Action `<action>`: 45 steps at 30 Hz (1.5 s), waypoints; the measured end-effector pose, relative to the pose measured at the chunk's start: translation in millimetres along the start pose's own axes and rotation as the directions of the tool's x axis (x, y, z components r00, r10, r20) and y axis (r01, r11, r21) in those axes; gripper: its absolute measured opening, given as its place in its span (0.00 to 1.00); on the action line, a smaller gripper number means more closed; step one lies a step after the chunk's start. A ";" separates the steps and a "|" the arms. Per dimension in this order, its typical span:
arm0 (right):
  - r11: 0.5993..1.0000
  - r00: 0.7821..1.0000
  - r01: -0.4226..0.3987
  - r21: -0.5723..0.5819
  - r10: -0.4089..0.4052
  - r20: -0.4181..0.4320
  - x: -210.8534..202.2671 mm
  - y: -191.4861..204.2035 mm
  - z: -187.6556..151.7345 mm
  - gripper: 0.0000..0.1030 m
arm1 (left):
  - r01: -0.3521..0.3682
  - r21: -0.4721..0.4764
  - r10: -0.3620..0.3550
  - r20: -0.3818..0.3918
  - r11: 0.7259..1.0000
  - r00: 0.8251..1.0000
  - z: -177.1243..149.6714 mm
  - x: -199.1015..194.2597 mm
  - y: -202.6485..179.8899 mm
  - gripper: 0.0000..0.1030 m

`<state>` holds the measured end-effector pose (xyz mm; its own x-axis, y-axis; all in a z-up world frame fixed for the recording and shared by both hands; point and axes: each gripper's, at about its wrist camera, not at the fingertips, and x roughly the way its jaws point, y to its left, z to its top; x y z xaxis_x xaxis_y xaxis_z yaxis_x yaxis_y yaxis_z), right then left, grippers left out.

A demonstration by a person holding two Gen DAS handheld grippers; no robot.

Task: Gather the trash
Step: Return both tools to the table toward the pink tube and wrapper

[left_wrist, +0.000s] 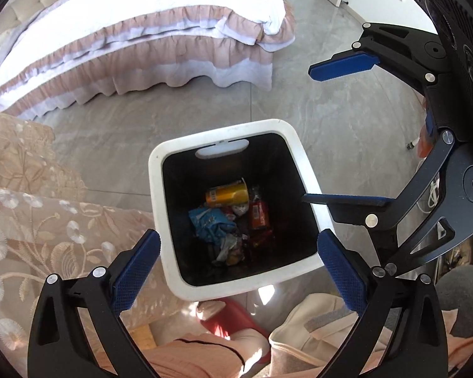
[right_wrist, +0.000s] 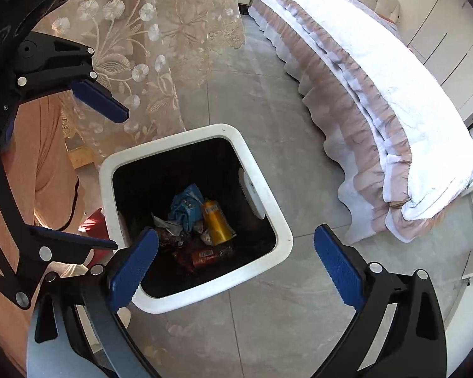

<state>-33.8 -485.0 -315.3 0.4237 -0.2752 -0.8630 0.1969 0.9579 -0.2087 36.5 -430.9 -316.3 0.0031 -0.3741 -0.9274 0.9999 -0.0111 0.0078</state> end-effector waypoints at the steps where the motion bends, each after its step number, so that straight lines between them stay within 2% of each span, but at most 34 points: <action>1: 1.000 1.000 0.008 -0.004 -0.008 0.008 -3.4 -0.6 1.7 0.96 | -0.014 -0.001 0.014 0.008 1.000 1.000 0.1 -4.1 0.3 0.95; 10: 0.999 0.996 0.041 -0.008 -0.040 0.074 -39.1 -1.3 23.3 0.96 | -0.085 -0.032 0.088 0.093 0.996 0.992 0.1 -54.9 5.9 0.95; 15: 0.999 0.989 0.046 0.003 -0.046 0.141 -68.0 5.2 41.6 0.96 | -0.125 -0.111 0.141 0.153 0.986 0.978 -6.8 -100.2 17.3 0.95; 18: 0.999 0.983 0.039 0.014 -0.041 0.179 -82.5 9.2 58.3 0.96 | -0.148 -0.164 0.179 0.194 0.975 0.964 -14.6 -125.5 25.6 0.95; 21: 1.000 0.975 0.025 0.009 -0.027 0.222 -97.0 15.2 74.3 0.96 | -0.198 -0.215 0.246 0.222 0.956 0.944 -23.5 -148.8 32.6 0.95; 27: 0.999 0.954 0.013 -0.034 -0.002 0.299 -125.1 39.3 105.0 0.96 | -0.244 -0.313 0.331 0.267 0.918 0.905 -41.0 -193.7 45.0 0.95; 31: 0.999 0.943 0.012 -0.042 0.003 0.333 -136.1 57.6 126.1 0.96 | -0.284 -0.376 0.400 0.278 0.882 0.873 -53.8 -218.1 55.3 0.95; 37: 0.998 0.921 -0.036 -0.049 0.052 0.385 -148.1 87.5 165.2 0.96 | -0.334 -0.493 0.503 0.261 0.803 0.824 -89.0 -250.4 84.2 0.95; 41: 0.994 0.907 -0.073 -0.077 0.098 0.409 -152.9 115.6 193.1 0.96 | -0.355 -0.565 0.554 0.227 0.745 0.801 -120.3 -268.4 106.9 0.95; 45: 0.989 0.891 -0.099 -0.114 0.139 0.432 -153.9 145.5 218.5 0.96 | -0.367 -0.631 0.591 0.185 0.684 0.785 -150.6 -284.4 129.5 0.95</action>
<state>122.8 -321.0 -112.4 0.7867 -0.1473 -0.5994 0.0522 0.9835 -0.1732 167.1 -186.2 -107.9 0.5911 -0.4715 -0.6545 0.6912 0.7143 0.1097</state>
